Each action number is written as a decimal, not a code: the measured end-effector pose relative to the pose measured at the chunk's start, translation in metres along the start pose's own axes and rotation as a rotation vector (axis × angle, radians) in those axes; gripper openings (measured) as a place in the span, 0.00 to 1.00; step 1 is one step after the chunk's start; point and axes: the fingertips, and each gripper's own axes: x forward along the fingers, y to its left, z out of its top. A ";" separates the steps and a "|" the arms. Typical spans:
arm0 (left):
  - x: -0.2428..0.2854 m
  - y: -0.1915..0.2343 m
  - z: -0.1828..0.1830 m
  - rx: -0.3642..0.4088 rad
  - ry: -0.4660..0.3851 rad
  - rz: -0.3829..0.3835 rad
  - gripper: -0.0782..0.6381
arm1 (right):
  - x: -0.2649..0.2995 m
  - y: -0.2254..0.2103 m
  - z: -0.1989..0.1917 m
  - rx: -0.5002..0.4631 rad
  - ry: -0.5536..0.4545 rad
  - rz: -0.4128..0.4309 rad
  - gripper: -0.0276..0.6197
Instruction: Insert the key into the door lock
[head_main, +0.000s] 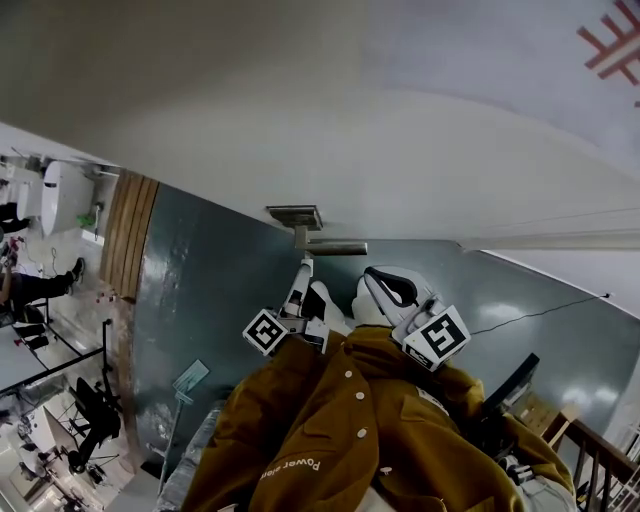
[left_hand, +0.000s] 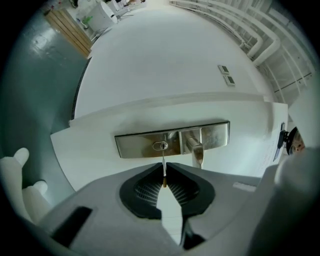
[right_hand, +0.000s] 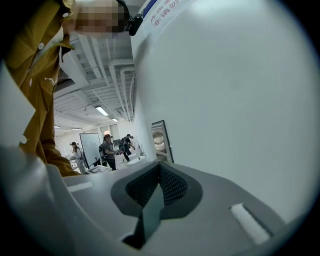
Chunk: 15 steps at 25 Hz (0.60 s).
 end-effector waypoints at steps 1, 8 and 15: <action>0.002 0.000 0.002 0.002 -0.005 -0.002 0.14 | -0.001 -0.001 0.001 -0.001 -0.002 0.001 0.05; 0.013 -0.012 0.006 0.002 -0.031 -0.039 0.14 | -0.015 -0.011 0.008 -0.004 -0.016 -0.023 0.05; 0.016 -0.008 0.004 -0.029 -0.045 -0.036 0.14 | -0.026 -0.017 0.012 -0.006 -0.026 -0.032 0.05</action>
